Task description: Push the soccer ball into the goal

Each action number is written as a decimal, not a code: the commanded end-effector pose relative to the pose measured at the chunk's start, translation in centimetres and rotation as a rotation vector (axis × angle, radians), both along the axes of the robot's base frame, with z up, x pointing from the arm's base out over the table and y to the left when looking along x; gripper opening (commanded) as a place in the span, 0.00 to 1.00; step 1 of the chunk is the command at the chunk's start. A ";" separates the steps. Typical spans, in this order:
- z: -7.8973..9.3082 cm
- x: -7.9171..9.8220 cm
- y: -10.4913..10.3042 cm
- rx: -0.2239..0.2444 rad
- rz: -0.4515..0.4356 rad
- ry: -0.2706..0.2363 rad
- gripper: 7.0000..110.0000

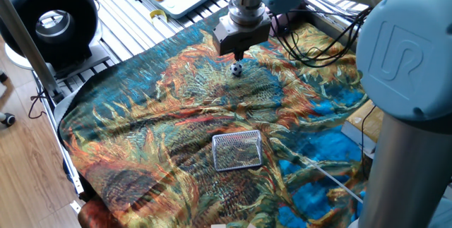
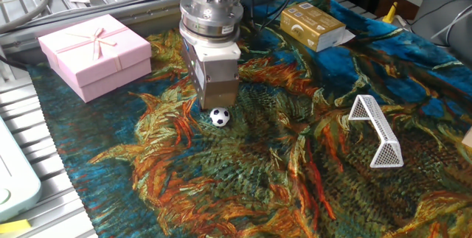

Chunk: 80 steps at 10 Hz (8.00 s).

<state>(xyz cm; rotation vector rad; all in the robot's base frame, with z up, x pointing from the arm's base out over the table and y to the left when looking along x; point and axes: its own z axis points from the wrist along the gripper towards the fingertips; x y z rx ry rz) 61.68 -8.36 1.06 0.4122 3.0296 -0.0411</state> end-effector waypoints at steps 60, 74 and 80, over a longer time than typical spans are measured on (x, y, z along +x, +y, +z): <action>-0.9 -9.2 0.6 -0.195 0.107 -0.068 0.00; -1.4 -11.2 7.6 0.078 0.100 -0.016 0.00; -0.9 -5.4 3.9 -0.110 0.242 -0.146 0.00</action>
